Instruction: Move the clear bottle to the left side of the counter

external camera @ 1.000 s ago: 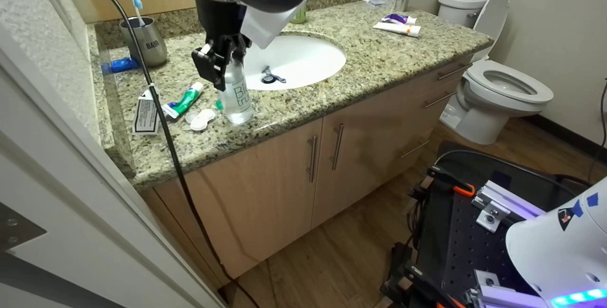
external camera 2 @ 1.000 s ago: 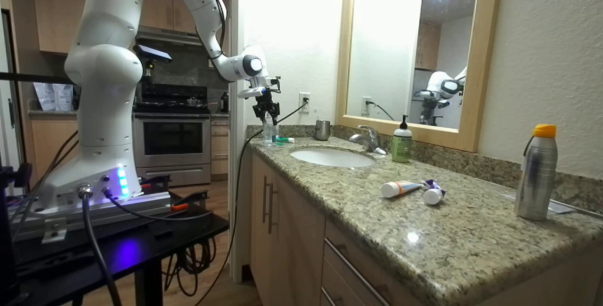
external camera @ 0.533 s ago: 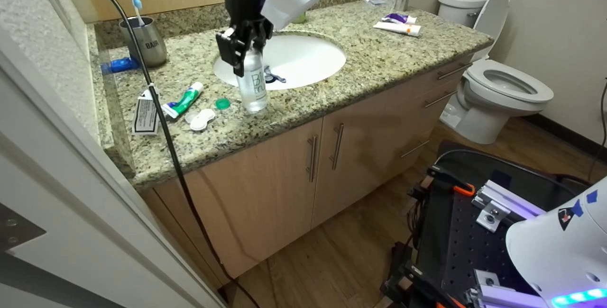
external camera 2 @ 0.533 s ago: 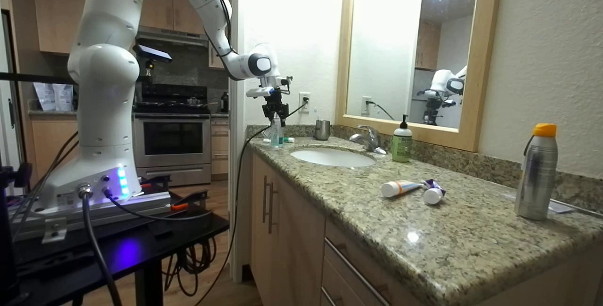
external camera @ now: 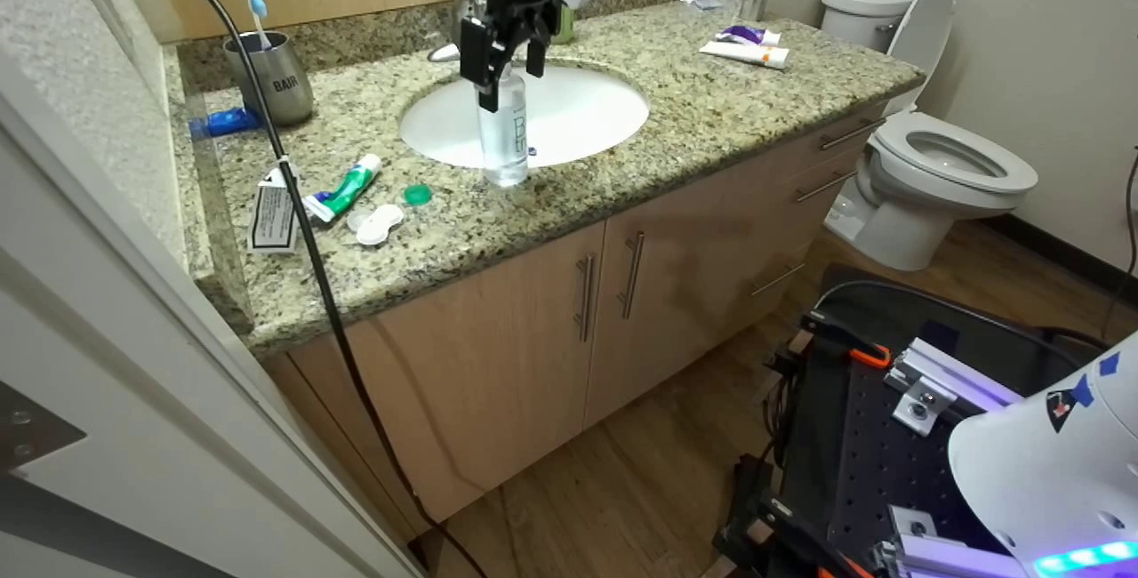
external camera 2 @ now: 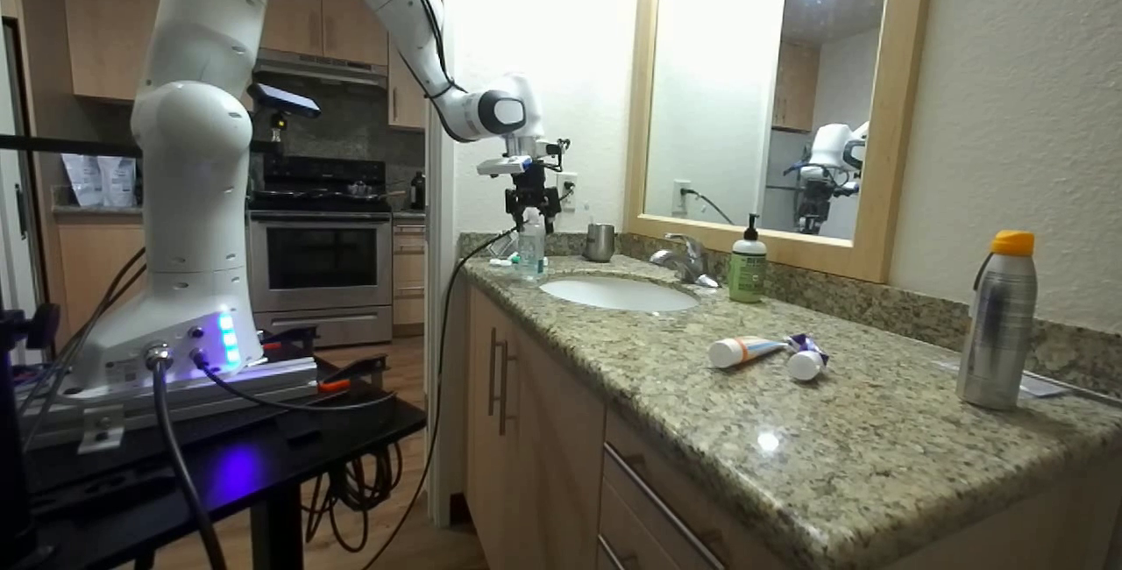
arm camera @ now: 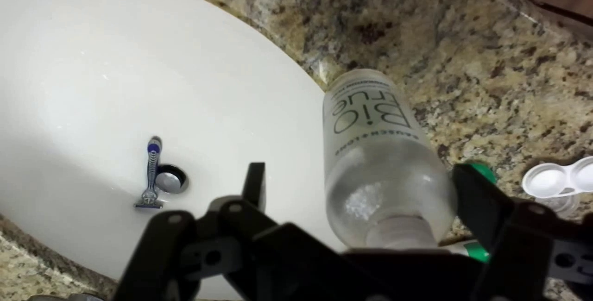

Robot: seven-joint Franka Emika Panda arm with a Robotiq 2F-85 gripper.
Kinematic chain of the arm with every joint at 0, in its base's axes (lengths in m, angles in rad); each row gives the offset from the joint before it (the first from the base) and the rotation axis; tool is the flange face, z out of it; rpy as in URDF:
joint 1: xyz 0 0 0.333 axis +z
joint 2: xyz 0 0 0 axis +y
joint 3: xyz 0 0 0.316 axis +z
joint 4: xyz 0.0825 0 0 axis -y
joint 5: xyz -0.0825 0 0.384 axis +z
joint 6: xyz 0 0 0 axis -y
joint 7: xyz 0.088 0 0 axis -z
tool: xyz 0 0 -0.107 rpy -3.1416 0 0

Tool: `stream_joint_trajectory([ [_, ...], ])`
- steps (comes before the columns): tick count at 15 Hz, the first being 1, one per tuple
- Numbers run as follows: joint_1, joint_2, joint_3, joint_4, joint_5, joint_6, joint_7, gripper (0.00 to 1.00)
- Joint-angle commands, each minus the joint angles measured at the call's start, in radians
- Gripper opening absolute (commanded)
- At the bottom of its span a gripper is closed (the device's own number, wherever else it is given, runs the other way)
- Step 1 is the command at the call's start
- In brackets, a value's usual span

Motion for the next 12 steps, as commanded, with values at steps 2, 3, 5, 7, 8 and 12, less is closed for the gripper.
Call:
stream_joint_trajectory([
  [2, -0.021, -0.036, 0.015, 0.011, 0.063, -0.109, -0.124, 1.00],
  [3, -0.021, -0.043, 0.018, 0.012, 0.079, -0.134, -0.155, 1.00],
  [5, -0.018, -0.052, 0.017, 0.011, 0.094, -0.174, -0.200, 0.75],
  [7, -0.033, -0.072, 0.000, 0.021, 0.092, -0.219, -0.259, 0.66],
  [8, -0.036, -0.087, -0.006, 0.022, 0.087, -0.227, -0.277, 0.58],
  [12, -0.054, -0.198, -0.031, 0.007, 0.094, -0.268, -0.379, 0.30],
])
